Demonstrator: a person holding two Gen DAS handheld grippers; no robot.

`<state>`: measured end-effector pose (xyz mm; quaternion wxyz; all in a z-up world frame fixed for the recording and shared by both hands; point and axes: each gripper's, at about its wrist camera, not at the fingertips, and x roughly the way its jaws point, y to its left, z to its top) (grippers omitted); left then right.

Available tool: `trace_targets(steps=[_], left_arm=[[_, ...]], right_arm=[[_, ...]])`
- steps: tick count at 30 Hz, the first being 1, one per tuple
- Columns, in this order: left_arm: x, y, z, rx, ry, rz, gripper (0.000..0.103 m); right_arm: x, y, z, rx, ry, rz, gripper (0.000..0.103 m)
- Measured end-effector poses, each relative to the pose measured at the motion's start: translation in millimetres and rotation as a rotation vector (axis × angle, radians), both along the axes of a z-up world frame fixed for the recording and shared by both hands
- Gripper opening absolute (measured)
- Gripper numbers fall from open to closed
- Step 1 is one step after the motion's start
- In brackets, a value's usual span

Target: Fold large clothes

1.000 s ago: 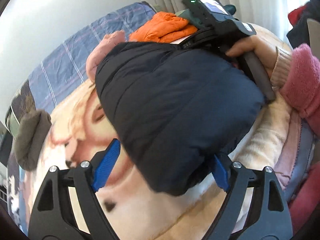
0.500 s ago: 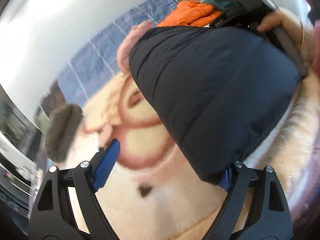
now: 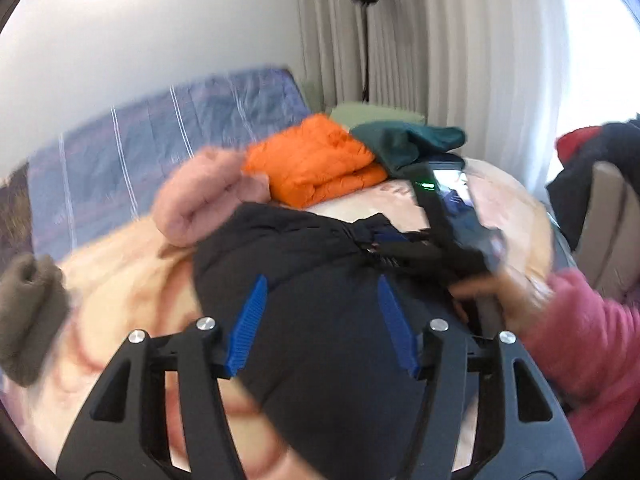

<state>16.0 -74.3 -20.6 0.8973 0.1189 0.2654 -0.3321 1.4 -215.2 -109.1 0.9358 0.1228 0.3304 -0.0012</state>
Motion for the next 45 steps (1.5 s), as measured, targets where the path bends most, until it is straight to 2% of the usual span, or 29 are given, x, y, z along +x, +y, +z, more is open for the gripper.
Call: trace_targets(steps=[3,4,5,6,7,9,11,30,32,34,38,40,41,42,45], left_arm=[[52,-34,-25,0.05,0.1,0.093,0.06],[62,-43,-35,0.085,0.106,0.116,0.065],[76,-53,-57,0.174,0.073,0.146,0.069],[82,-57,-73,0.209,0.029,0.144,0.073],[85,-58,-80,0.198,0.034,0.134,0.073],[93,-52,-84,0.165,0.101,0.132,0.073],[91,-53,-89,0.181,0.088,0.13,0.073],[81,-54,-84,0.229,0.066,0.156,0.073],[77,-55,-75,0.216,0.039,0.176,0.068],[75,-56,-57,0.159,0.027,0.177,0.052],[80,-66,-26,0.08,-0.005,0.138,0.049],[93,-76,-33,0.084,0.078,0.11,0.05],[108,-85,-55,0.155,0.176,0.11,0.051],[115,-89,-69,0.197,0.204,0.126,0.051],[116,-93,-81,0.228,0.174,0.133,0.052]], right_arm=[[-1,-1,0,0.011,-0.002,0.002,0.037],[-1,-2,0,0.016,-0.003,0.003,0.037],[-1,-3,0,0.028,-0.005,0.005,0.037],[-1,-6,0,0.053,-0.007,0.005,0.037],[0,-8,-1,0.068,-0.006,0.007,0.037],[0,-7,-2,0.072,-0.004,0.013,0.037],[1,-4,-2,0.055,-0.002,0.016,0.037],[1,-6,-2,0.059,-0.005,0.02,0.037],[0,-7,-2,0.06,-0.005,0.014,0.037],[0,-7,-3,0.059,-0.004,0.011,0.037],[-1,-5,-2,0.053,-0.005,0.009,0.037],[-2,-5,-2,0.06,-0.006,0.01,0.037],[-2,-5,-3,0.068,-0.007,0.011,0.037],[-2,-7,-3,0.086,-0.004,0.012,0.038],[-1,-13,-4,0.134,-0.005,0.029,0.041]])
